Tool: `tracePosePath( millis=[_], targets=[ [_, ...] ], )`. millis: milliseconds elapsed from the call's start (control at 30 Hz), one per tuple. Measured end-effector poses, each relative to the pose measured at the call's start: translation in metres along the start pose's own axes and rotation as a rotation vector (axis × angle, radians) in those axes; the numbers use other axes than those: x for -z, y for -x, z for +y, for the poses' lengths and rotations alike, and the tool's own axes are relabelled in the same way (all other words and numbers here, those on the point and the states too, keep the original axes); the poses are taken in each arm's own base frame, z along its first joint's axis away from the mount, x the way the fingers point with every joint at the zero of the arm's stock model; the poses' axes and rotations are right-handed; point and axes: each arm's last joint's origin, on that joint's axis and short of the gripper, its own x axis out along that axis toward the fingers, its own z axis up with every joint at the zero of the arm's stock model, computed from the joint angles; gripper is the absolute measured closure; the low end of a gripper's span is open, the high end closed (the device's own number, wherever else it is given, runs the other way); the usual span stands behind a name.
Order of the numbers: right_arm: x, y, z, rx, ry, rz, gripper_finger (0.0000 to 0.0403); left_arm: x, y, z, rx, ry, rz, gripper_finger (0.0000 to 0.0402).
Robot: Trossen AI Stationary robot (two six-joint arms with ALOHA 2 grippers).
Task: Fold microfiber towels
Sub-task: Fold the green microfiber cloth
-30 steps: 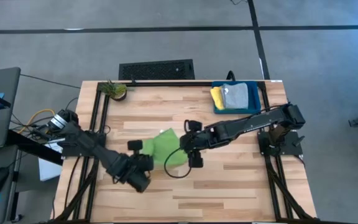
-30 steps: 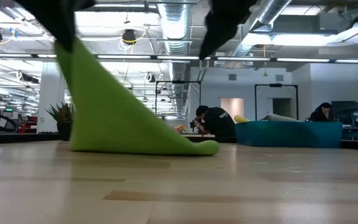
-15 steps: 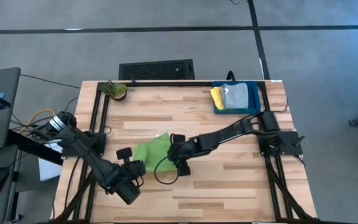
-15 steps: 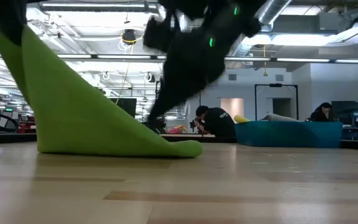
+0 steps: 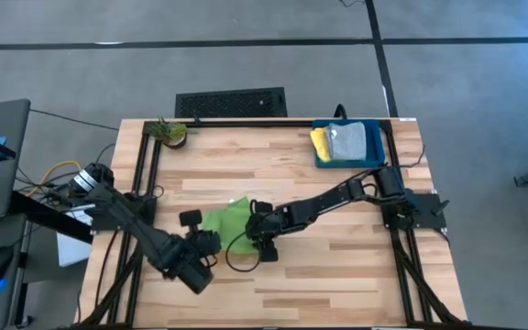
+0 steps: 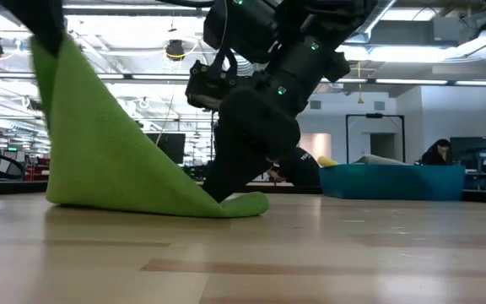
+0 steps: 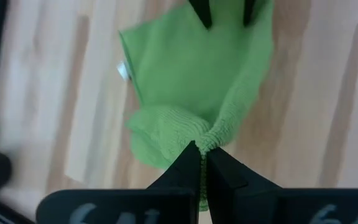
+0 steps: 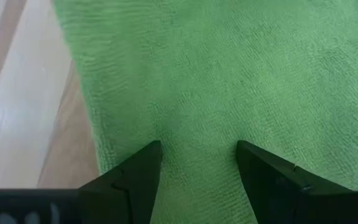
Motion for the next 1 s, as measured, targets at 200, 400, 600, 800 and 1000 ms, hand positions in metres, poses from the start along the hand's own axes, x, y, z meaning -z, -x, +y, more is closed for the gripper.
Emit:
tracePosePath(
  millis=[200,400,600,800,1000],
  targets=[
    [0.0,0.0,-0.001,-0.017,-0.015,-0.001,0.0168,-0.026,-0.011,0.015,-0.029,-0.12,-0.06,0.0402],
    [-0.001,0.0,-0.006,-0.022,-0.049,-0.006,0.0168,-0.057,-0.025,0.028,-0.006,-0.205,-0.156,0.0402],
    [-0.001,-0.001,-0.008,-0.019,-0.071,-0.007,0.0168,-0.069,-0.032,0.036,0.028,-0.262,-0.17,0.0402],
    [-0.001,0.0,-0.007,-0.016,-0.073,-0.007,0.0168,-0.066,-0.039,0.035,0.051,-0.31,-0.149,0.0402],
    [-0.006,0.021,-0.001,-0.012,-0.064,0.004,0.0168,-0.064,-0.042,0.035,0.041,-0.31,-0.147,0.0402]
  ],
)
